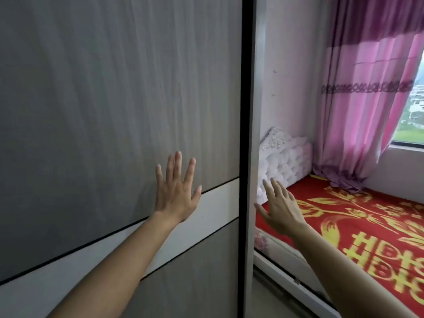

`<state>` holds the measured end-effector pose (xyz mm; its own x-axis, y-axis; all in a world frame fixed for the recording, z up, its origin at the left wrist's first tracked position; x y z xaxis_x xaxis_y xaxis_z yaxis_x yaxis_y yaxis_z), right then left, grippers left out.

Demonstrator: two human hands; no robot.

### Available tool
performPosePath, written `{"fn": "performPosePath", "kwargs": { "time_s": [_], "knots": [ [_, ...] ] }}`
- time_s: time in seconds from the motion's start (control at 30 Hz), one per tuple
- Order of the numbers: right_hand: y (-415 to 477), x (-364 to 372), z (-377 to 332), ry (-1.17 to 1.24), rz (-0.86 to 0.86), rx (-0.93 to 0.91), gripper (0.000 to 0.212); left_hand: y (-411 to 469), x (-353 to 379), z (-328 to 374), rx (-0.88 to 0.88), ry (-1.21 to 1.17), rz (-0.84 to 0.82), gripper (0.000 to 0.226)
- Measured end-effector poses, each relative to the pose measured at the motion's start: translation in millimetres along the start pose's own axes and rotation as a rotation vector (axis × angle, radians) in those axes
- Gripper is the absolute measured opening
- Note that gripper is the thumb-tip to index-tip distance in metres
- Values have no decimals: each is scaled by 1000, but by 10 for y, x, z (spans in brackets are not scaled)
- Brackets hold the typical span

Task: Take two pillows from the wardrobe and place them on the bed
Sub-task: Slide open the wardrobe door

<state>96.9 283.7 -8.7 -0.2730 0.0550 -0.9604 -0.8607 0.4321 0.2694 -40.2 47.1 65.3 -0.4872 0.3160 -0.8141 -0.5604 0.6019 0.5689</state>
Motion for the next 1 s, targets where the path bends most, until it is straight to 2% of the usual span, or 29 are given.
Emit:
{"fn": "performPosePath", "kwargs": {
  "time_s": [0.1, 0.23, 0.37, 0.53, 0.63, 0.83, 1.0],
  "knots": [
    [534, -46, -89, 100, 9, -31, 75, 499, 59, -3, 68, 69, 132, 75],
    [1160, 27, -143, 350, 53, -63, 63, 841, 373, -96, 30, 248, 171, 73],
    [1691, 280, -230, 604, 96, -84, 66, 886, 565, -118, 22, 393, 247, 69],
    [2038, 458, -298, 831, 339, 73, 71, 866, 507, -81, 5, 394, 306, 67],
    [2087, 556, -347, 968, 411, 83, 70, 879, 508, -82, -19, 434, 312, 66],
    [2135, 820, -187, 1185, 270, 150, 92, 875, 462, -50, -47, 461, 337, 66],
    [2096, 797, -111, 1207, 278, 106, 81, 852, 511, -104, -115, 465, 299, 66]
  ]
}}
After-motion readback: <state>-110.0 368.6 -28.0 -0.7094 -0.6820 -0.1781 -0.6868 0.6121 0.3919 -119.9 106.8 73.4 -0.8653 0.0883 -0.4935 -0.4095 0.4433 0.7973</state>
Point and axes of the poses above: each hand's wrist, its own y-axis towards the middle knuckle, its own x-axis out of the palm, z = x × y, the point moved 9 cm from there along y, towards the middle knuckle, and after that the axes turned 12 degrees about -z, right-handed, at the moved point
